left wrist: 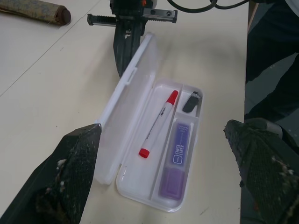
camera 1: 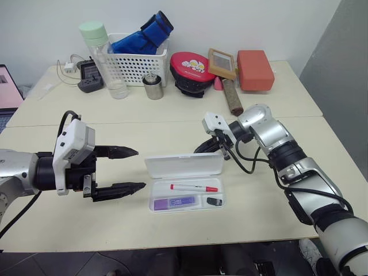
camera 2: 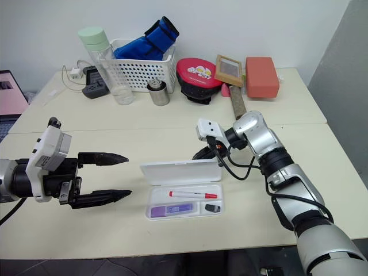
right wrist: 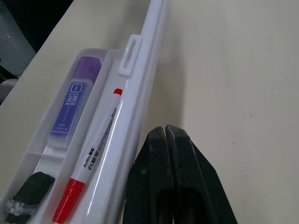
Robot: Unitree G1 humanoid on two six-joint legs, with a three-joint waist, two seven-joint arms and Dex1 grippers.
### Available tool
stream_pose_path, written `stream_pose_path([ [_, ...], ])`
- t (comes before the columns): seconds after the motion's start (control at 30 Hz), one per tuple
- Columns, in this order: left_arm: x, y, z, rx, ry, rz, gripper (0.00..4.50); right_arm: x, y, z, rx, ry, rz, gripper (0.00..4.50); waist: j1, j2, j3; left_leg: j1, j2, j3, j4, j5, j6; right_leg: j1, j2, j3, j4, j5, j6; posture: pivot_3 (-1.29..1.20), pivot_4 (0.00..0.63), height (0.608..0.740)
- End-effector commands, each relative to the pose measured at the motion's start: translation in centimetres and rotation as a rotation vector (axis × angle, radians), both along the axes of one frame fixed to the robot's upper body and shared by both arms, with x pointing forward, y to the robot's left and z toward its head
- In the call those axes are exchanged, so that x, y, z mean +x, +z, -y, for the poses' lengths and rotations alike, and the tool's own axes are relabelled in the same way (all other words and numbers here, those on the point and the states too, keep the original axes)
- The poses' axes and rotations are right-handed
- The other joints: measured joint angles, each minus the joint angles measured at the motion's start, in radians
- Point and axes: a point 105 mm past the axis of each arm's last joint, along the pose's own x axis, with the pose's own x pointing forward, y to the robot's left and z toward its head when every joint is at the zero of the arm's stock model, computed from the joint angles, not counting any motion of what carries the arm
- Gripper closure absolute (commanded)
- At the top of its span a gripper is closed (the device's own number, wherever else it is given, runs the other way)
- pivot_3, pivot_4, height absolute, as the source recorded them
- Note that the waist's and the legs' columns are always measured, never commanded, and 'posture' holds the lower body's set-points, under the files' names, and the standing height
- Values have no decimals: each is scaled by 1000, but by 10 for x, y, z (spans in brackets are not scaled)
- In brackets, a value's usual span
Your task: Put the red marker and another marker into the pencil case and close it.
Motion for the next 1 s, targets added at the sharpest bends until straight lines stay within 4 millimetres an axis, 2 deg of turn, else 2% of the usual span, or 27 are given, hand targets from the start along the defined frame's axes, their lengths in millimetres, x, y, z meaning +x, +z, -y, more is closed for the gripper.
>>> stream_pose_path([
  [0.03, 1, 7, 0, 14, -2, 39, 0, -18, 6, -1, -13, 97, 7, 4472, 1, 0, 0, 0, 0, 0, 0, 0, 0, 0, 0, 0, 0, 0, 0, 0, 150, 740],
  [0.33, 1, 7, 0, 19, -1, 41, 0, -41, -8, 2, -66, 134, 69, 4472, 4, 0, 0, 0, 0, -1, 0, -1, 1, 0, 0, 0, 0, 0, 0, 0, 150, 740],
  [0.5, 2, 6, 1, 20, -4, 39, 0, -41, 9, -3, -9, 121, 97, 4472, 3, 0, 0, 0, 0, 0, 0, -1, 1, 0, 0, 0, 0, 0, 0, 0, 150, 740],
  [0.57, 2, 6, 1, 20, -6, 39, 0, -44, 10, -3, -13, 132, 102, 4472, 4, 0, 0, 0, 0, 0, 0, -1, 1, 0, 0, 0, 0, 0, 0, 0, 150, 740],
  [0.73, 1, 5, 2, 20, -16, 33, 0, -62, -7, -7, -46, 170, 82, 4472, 5, 0, 0, 0, 1, -1, 0, -1, 1, 0, 0, -1, 0, 0, 0, 0, 150, 740],
  [0.9, -1, 3, 4, 25, -32, 15, 0, -62, -31, -5, -107, 142, 69, 4472, 5, 0, 0, 0, 1, -1, 0, -1, 2, 0, 0, -1, 0, 0, 0, 0, 150, 740],
  [1.0, -1, 3, 4, 26, -36, 14, 0, -60, -38, -5, -115, 120, 53, 4472, 5, 0, 0, 0, 1, 0, 0, -1, 1, 0, 0, 0, 0, 0, 0, 0, 150, 740],
])
